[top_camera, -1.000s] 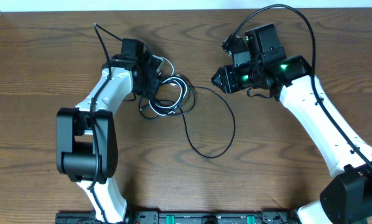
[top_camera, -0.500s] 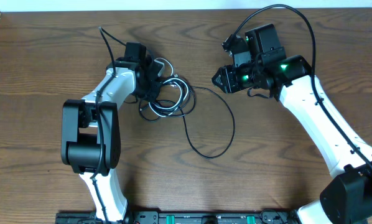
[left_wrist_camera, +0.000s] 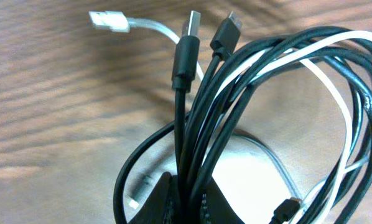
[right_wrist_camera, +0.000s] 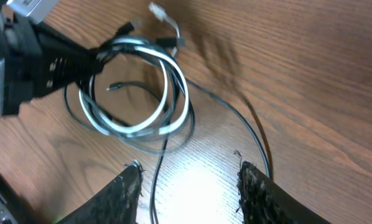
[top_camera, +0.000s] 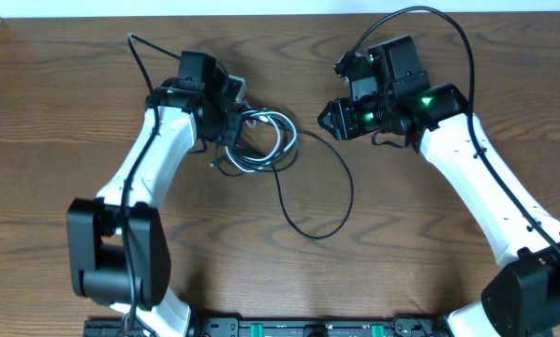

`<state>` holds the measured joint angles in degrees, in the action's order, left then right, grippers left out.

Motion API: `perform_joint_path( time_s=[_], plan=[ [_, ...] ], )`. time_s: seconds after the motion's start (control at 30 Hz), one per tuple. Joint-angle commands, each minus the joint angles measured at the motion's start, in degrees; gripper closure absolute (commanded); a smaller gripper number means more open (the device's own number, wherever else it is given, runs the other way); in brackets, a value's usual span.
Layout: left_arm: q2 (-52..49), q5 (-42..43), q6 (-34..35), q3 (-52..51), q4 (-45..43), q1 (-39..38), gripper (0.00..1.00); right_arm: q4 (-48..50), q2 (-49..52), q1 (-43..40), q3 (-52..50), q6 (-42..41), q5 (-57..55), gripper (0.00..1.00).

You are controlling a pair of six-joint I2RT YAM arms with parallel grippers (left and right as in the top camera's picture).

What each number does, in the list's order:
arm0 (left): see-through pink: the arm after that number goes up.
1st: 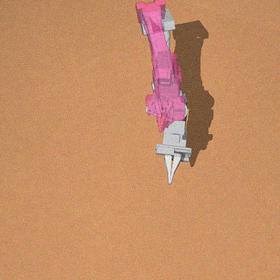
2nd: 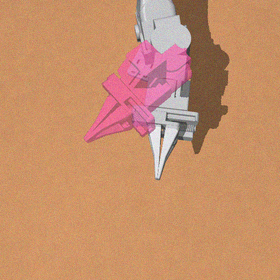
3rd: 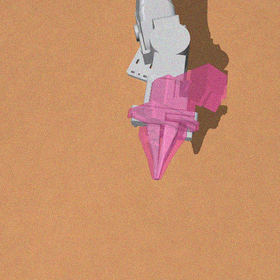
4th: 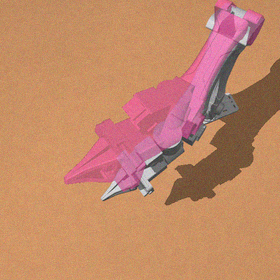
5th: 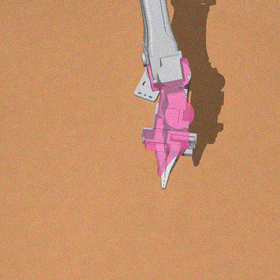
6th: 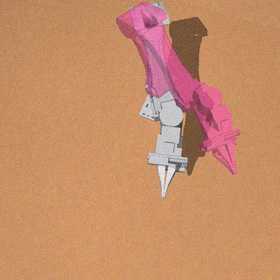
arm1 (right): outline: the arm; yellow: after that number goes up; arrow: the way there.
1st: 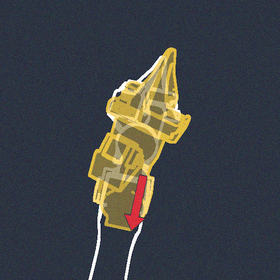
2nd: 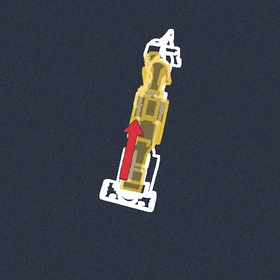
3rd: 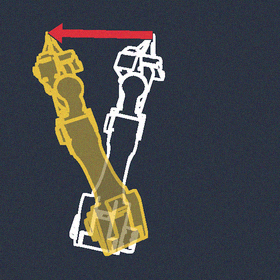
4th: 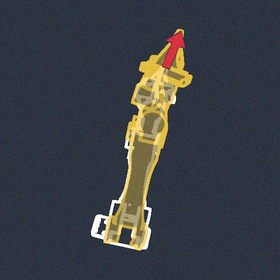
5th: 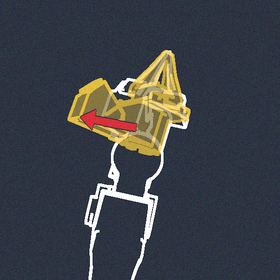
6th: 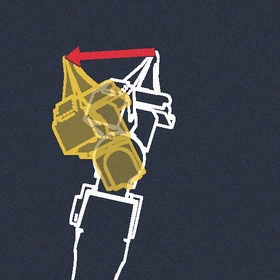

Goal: Untangle cables

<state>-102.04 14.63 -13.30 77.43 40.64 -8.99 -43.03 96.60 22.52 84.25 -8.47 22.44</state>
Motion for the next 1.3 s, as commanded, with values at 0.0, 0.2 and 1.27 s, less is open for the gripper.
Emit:
perform_joint_path(
  time_s=[0.0, 0.2, 1.27],
  plan=[
    [0.68, 2.97, 4.37, 1.09, 2.12, -1.46, 0.92, 0.24, -0.24, 1.14, 0.33, 0.83, -0.02, 0.52],
    [0.68, 11.52, 13.09, 1.07, 2.91, -2.60, 0.92, 0.87, 1.57, 2.12, 0.33, 0.81, 0.63, 0.48],
    [0.02, 19.67, 19.63, 0.44, -1.27, -8.26, 0.92, 0.46, 23.34, 2.16, 0.33, -9.57, -11.39, 0.60]
  ],
)
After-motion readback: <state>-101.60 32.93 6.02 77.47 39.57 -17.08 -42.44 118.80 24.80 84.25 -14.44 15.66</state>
